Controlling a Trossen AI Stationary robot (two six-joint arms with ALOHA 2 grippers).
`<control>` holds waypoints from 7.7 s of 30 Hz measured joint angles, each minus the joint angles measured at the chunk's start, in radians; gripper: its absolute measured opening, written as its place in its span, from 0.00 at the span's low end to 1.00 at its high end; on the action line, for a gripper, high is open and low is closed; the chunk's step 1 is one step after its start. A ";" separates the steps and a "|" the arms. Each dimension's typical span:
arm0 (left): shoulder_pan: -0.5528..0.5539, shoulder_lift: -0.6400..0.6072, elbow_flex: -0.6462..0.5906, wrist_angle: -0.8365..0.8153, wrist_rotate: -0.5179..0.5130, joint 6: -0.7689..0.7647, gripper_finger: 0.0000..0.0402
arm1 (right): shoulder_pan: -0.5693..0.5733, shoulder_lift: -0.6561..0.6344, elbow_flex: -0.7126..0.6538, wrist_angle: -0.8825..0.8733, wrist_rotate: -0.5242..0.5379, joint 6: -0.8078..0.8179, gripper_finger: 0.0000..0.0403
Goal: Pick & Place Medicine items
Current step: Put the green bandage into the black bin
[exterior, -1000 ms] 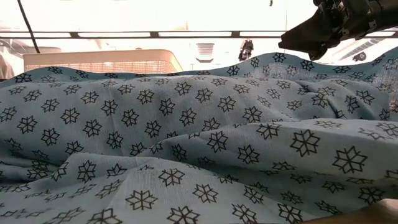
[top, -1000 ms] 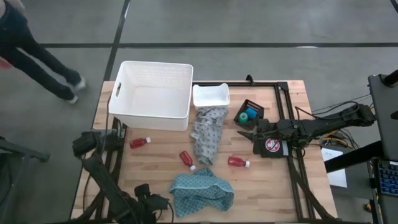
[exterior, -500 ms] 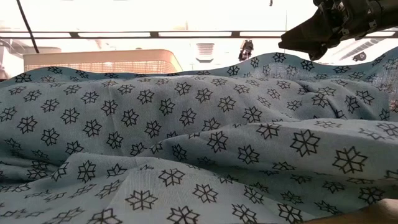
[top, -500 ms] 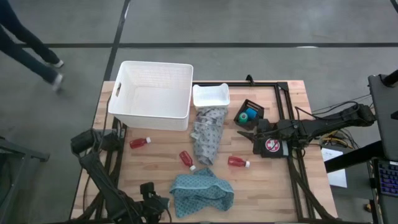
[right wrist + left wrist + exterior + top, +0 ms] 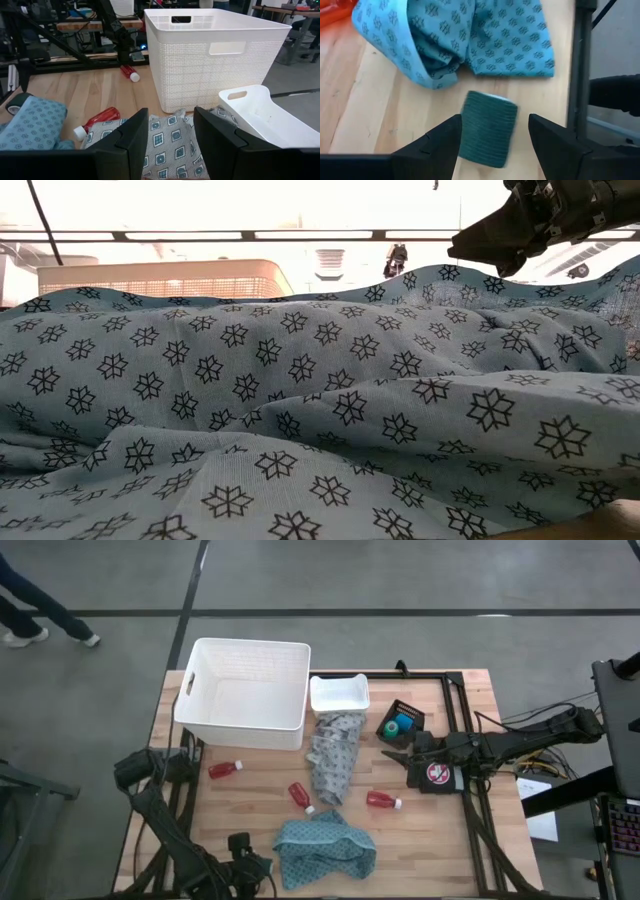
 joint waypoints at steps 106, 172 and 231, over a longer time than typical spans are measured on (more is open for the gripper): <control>0.775 -0.424 -0.138 0.528 0.087 0.949 0.43 | 0.000 0.000 -0.003 0.000 0.000 0.000 0.38; 1.091 -0.126 -0.134 1.029 0.502 1.324 0.45 | 0.000 0.000 -0.005 0.000 0.000 0.000 0.39; 1.090 -0.128 -0.135 0.980 0.503 1.328 0.49 | 0.000 0.227 0.010 0.197 0.026 -0.429 0.30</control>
